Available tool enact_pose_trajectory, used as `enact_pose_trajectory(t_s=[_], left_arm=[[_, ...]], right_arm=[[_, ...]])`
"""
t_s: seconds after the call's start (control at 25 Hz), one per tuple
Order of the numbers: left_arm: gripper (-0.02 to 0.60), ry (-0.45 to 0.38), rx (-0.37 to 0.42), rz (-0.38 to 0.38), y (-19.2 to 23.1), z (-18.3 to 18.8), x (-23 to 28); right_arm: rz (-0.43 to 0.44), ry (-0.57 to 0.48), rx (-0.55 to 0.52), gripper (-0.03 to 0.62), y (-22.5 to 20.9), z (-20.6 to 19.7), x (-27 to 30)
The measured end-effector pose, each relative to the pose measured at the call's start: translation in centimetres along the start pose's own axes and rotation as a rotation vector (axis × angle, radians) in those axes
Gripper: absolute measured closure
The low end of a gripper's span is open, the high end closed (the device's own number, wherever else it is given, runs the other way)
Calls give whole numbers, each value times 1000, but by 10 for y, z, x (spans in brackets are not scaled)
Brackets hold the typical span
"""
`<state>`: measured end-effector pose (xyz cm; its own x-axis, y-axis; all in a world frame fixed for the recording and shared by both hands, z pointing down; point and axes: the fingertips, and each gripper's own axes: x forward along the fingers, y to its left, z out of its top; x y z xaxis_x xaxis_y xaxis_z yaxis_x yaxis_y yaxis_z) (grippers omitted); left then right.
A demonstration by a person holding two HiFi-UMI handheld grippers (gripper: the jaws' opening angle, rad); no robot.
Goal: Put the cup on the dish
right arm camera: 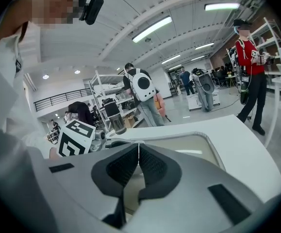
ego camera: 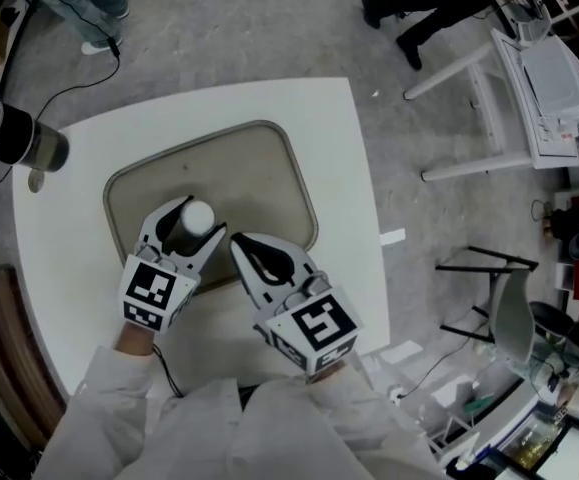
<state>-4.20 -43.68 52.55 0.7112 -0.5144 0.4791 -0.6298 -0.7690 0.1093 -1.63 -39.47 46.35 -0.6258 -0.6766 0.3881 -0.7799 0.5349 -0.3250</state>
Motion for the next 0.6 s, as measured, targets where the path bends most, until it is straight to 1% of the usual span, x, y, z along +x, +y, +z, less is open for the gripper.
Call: enact_pose_trajectory(t_s=[0.08, 0.16, 0.36, 0.6], left_arm=[[310, 19, -19, -11, -1, -5, 2], [308, 36, -28, -4, -1, -10, 3], [303, 32, -31, 18, 0, -8, -1], [298, 64, -23, 50, -3, -13, -16]], right_arm=[[-1, -5, -2, 579, 0, 0, -2], [-1, -4, -3, 579, 0, 0, -4], [-6, -13, -9, 579, -3, 3, -12], [1, -35, -21, 579, 3, 8, -24]])
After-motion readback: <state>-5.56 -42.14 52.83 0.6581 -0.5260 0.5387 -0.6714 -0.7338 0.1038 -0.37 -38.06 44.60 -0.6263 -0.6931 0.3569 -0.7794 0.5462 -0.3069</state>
